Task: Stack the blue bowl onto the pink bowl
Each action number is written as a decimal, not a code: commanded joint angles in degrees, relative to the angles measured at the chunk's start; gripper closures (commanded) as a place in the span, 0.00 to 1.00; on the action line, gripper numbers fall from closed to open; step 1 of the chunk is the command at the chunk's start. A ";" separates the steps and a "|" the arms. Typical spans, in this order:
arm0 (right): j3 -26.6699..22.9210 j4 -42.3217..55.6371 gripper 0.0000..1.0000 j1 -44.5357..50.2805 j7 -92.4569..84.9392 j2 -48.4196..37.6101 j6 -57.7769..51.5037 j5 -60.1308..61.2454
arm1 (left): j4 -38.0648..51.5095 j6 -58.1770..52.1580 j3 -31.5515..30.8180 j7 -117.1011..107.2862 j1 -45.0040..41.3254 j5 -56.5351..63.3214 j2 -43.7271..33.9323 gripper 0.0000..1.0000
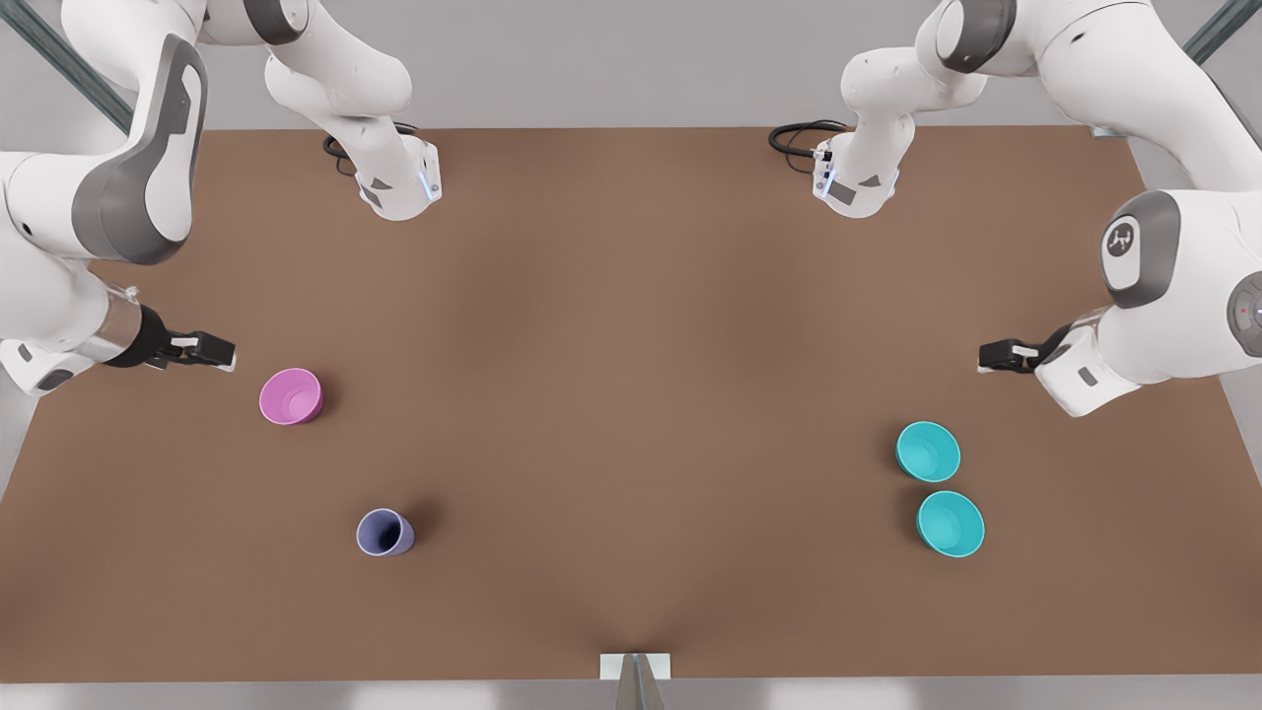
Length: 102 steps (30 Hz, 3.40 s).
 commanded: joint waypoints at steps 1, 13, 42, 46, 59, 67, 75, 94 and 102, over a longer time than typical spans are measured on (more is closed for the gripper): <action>0.00 0.12 0.00 -0.02 -0.98 -0.06 -0.41 0.00 | 0.02 -0.31 -0.06 0.58 0.00 -0.01 -0.08 0.00; 0.00 -25.98 0.00 -13.12 -16.28 9.79 33.59 -1.24 | -0.06 -2.07 -0.06 0.49 0.00 0.07 -0.16 0.00; 1.67 -34.96 0.79 -17.25 -23.04 15.85 40.82 9.58 | -0.06 -1.89 0.12 0.40 0.17 0.25 0.19 0.00; 4.65 -27.04 0.79 -17.16 -23.13 15.85 28.51 13.61 | -0.06 -1.80 0.12 0.49 0.17 0.25 0.19 0.00; 13.54 2.84 0.79 13.16 44.27 27.10 29.29 32.34 | -0.15 -1.98 -0.15 0.31 -0.27 0.16 0.10 0.00; 11.79 14.62 0.79 33.46 70.21 43.62 52.58 15.55 | -0.24 -1.89 -0.06 0.31 -0.18 0.16 0.19 0.00; 9.76 15.15 0.79 35.75 69.95 48.19 58.29 15.55 | -0.24 -1.71 -0.06 0.31 -0.35 0.08 0.89 0.00; 17.58 13.04 0.00 4.29 34.01 32.29 7.95 16.08 | -22.48 45.03 8.55 9.45 3.78 -9.15 15.39 0.00; 3.61 11.02 0.00 8.06 -3.60 5.49 -8.41 -5.19 | -25.46 46.27 8.55 9.45 3.25 -9.24 18.73 0.00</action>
